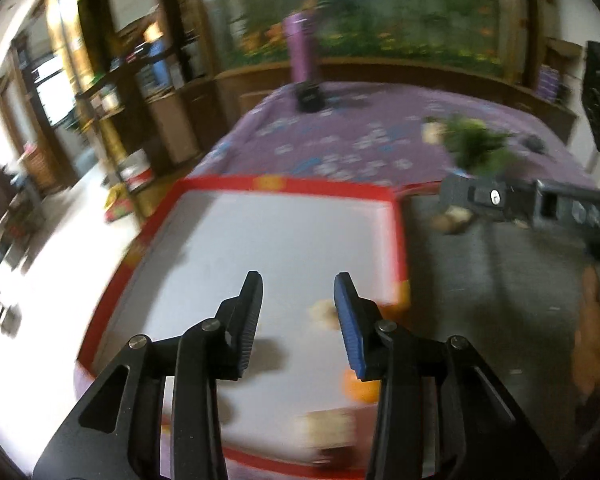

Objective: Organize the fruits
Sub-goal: 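Open both grippers to drop the cream pieces into the tray, then move both open grippers back over the brown round fruits on the mat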

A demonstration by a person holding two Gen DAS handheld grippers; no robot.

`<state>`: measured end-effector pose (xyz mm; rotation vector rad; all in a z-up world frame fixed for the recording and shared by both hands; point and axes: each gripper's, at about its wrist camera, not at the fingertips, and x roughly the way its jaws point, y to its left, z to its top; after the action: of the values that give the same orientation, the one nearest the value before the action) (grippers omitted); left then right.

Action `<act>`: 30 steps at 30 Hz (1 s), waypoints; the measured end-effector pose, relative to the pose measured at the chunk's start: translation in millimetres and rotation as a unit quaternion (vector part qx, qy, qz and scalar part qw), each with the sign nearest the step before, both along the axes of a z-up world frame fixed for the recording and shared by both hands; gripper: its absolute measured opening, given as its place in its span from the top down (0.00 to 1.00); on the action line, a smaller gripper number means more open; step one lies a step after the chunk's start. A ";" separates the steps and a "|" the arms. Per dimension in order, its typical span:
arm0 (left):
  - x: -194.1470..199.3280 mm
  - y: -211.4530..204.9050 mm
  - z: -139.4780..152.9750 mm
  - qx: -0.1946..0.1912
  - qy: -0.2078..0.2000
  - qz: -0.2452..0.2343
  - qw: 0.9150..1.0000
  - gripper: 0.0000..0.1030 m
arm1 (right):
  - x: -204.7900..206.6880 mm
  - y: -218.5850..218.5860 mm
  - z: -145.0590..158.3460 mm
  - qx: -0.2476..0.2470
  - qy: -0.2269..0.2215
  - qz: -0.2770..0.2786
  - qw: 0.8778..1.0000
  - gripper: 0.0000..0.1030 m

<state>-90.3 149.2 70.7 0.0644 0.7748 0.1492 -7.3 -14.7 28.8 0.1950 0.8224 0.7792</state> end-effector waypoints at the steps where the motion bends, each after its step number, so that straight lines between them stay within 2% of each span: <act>1: 2.0 -10.0 1.7 -0.003 -0.001 -0.017 1.000 0.64 | 3.5 -21.5 3.0 -0.002 -0.006 -0.018 1.000 0.67; 4: 12.4 -44.3 4.3 -0.007 0.004 -0.068 0.998 0.64 | 12.9 -77.3 7.6 -0.011 -0.014 -0.065 0.998 0.67; 7: 28.8 -70.5 5.7 -0.004 0.011 -0.107 0.994 0.64 | 23.9 -139.0 4.4 -0.003 -0.003 -0.111 0.994 0.67; 12: 66.2 -112.1 0.8 0.001 0.029 -0.176 0.984 0.64 | 40.4 -218.4 -12.5 0.049 0.038 -0.171 0.983 0.67; 16: 100.1 -133.9 -11.3 -0.008 0.060 -0.222 0.973 0.64 | 50.0 -232.6 -18.9 0.043 0.073 -0.186 0.979 0.67; 18: 110.5 -141.5 -16.1 -0.008 0.066 -0.227 0.972 0.65 | 49.7 -233.5 -19.4 0.037 0.078 -0.187 0.978 0.67; 22: 122.3 -157.5 -24.5 0.016 0.072 -0.251 0.965 0.65 | 47.2 -240.5 -18.2 0.043 0.081 -0.197 0.976 0.67; 26: 136.9 -167.4 -38.9 0.045 0.095 -0.268 0.958 0.65 | 46.8 -247.7 -19.9 0.059 0.091 -0.209 0.972 0.67; 30: 146.6 -166.3 -47.8 0.043 0.106 -0.275 0.955 0.65 | 47.0 -252.4 -21.5 0.063 0.101 -0.217 0.969 0.67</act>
<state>56.3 -17.1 22.9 0.3798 0.9369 -0.3594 39.7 -267.0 7.3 0.5569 0.8804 0.4004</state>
